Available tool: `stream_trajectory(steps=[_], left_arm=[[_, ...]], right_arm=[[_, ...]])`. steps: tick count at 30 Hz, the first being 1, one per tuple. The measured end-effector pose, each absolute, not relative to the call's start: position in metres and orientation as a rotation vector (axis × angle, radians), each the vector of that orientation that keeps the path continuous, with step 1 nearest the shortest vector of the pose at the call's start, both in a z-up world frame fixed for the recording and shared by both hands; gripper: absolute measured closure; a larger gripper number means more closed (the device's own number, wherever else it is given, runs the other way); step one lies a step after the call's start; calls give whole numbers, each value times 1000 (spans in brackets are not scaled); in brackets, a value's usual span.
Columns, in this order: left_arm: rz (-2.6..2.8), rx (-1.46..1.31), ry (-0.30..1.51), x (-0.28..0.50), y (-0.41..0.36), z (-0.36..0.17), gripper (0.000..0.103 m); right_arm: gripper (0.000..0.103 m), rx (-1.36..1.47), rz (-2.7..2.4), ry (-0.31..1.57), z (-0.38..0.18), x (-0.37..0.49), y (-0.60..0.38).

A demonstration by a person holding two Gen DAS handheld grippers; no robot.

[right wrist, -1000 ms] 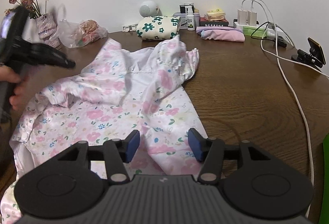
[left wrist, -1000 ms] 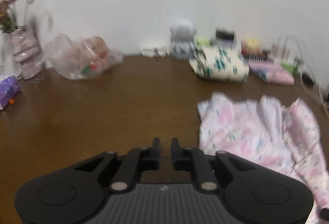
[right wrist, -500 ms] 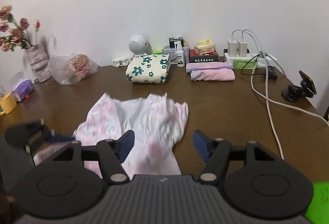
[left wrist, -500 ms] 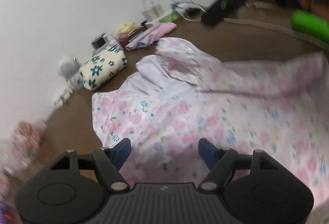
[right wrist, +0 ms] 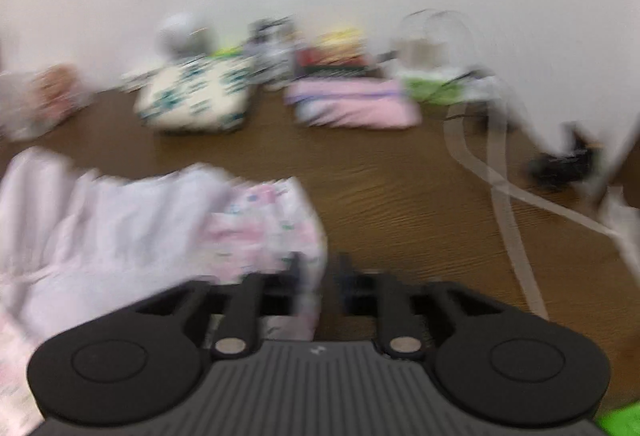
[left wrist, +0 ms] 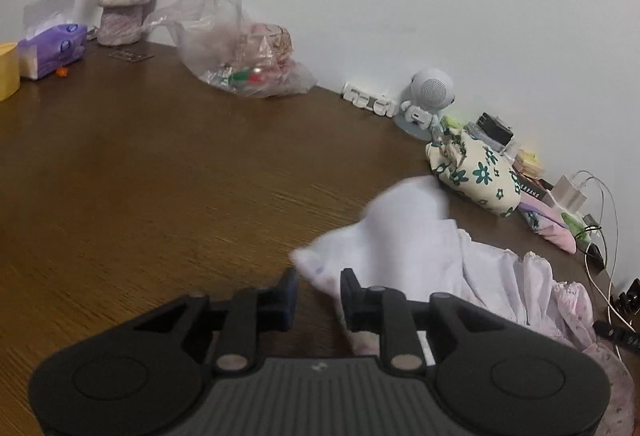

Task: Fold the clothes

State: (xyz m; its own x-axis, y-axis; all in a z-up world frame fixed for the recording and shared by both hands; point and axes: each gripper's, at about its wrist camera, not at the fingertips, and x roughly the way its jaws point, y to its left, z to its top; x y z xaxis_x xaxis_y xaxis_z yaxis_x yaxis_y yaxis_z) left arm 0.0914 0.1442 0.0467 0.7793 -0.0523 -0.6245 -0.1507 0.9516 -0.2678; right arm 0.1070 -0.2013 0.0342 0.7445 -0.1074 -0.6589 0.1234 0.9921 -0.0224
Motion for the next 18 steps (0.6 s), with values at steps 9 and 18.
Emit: stream_trajectory(steps=[9,18], left_arm=[[-148,-52,733,105,77,41,37],[-136,41,796,109,66,20,72]], right_arm=[[42,-21,85,813,27,82,-195],[75,-69,-348,692,28,83,-240]])
